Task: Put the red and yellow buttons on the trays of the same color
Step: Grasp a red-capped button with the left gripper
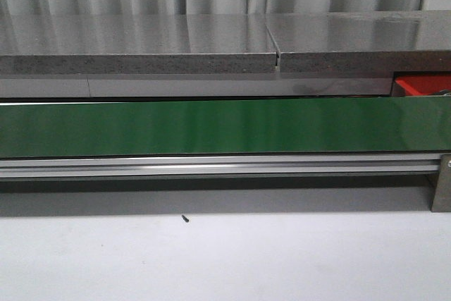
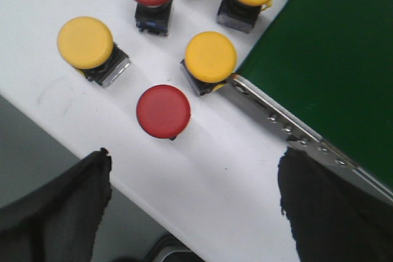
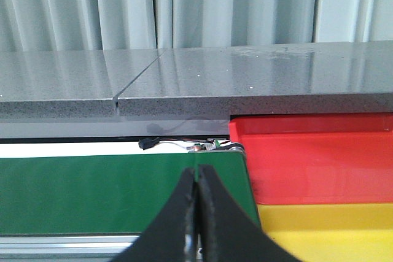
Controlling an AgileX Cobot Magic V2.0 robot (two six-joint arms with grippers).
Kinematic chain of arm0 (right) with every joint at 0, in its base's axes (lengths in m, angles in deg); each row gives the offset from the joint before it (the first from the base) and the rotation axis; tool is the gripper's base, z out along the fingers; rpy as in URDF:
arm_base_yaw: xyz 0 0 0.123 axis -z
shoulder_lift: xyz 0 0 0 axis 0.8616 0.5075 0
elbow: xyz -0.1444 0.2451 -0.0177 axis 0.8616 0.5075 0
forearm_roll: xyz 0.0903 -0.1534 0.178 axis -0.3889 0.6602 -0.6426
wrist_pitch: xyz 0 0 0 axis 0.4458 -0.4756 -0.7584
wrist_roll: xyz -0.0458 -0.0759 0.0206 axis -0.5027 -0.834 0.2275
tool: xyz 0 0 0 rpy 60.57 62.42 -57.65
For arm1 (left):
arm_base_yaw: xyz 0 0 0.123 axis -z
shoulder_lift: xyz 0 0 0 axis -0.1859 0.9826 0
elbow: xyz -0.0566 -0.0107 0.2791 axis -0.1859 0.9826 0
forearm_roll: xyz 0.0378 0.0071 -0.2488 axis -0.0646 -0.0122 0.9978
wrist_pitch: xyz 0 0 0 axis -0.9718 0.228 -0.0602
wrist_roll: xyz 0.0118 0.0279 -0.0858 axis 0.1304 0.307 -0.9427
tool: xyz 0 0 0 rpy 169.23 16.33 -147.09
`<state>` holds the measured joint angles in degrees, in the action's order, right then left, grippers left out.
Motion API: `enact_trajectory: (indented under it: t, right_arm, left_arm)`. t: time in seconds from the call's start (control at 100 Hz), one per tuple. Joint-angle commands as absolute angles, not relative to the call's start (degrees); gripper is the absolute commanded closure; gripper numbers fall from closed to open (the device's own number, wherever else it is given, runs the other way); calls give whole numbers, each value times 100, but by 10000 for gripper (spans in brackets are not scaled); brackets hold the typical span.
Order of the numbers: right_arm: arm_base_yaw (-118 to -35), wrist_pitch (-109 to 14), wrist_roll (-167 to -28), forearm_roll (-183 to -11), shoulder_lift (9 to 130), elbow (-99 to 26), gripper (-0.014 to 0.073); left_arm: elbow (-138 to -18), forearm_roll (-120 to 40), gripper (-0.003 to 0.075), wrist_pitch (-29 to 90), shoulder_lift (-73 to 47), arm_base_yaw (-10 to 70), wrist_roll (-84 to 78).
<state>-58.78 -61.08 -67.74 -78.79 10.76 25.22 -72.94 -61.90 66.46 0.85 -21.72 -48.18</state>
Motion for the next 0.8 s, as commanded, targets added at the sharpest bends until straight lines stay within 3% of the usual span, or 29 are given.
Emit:
enact_trajectory:
  t: [0.0, 0.79]
  right_arm:
    - [-5873, -6544, -6791, -7811, 977, 2519, 708]
    - [-5873, -6544, -6791, -7811, 977, 2519, 708]
  left_arm:
    - [-7554, -6130, 174, 6560, 335, -2313, -4886]
    - [-7565, -6124, 174, 5559, 1983, -2338, -4886]
